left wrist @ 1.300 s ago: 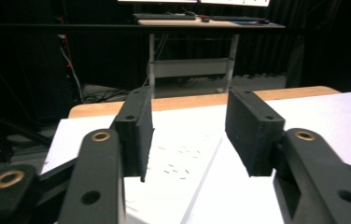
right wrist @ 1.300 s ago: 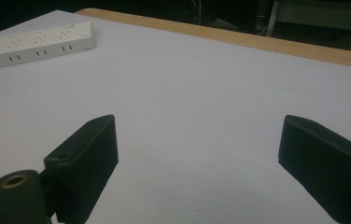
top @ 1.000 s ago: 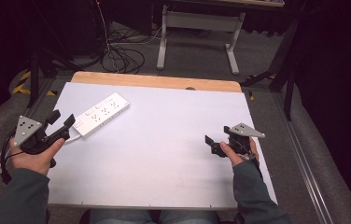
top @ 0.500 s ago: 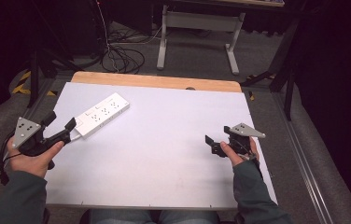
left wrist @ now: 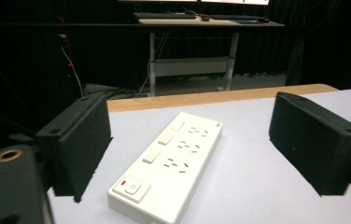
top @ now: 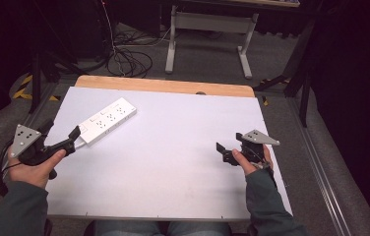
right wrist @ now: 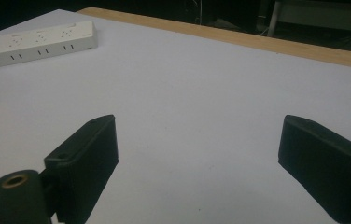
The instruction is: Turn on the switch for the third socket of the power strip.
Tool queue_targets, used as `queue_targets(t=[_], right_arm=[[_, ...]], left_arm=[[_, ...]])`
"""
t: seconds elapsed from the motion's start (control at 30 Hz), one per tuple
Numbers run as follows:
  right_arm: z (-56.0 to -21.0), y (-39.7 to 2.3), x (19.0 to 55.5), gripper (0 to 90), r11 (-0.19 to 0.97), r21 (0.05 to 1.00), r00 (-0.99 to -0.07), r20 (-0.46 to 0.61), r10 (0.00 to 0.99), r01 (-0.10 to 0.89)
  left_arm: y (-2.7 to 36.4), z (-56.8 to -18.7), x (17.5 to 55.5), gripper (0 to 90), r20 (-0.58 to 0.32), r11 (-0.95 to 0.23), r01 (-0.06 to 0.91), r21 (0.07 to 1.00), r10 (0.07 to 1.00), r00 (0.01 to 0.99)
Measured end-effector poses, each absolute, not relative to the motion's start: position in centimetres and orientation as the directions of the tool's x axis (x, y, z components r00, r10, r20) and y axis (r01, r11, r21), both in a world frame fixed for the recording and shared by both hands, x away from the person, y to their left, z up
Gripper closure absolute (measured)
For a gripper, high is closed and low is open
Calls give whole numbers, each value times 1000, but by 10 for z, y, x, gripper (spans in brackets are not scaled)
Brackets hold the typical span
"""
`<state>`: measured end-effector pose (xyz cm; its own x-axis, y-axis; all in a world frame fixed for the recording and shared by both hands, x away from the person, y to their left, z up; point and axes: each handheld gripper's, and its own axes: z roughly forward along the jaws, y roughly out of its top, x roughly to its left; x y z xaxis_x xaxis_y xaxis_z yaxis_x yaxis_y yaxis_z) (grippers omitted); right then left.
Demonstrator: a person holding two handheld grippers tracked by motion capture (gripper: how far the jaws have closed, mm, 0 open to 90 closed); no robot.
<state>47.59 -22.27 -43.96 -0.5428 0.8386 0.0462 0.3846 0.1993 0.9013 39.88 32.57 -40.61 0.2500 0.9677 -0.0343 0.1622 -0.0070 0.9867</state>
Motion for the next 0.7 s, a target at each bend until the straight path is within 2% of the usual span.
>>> queue_targets(t=[0.4, 0.7], right_arm=[[-440, -223, 476, 121, 200, 902, -544, 45, 838, 383], [-439, -223, 476, 109, 197, 904, -542, 45, 839, 380]], left_arm=[[327, -407, 398, 67, -28, -10, 144, 990, 964, 263], [329, -408, 398, 66, -33, -9, 150, 989, 962, 272]])
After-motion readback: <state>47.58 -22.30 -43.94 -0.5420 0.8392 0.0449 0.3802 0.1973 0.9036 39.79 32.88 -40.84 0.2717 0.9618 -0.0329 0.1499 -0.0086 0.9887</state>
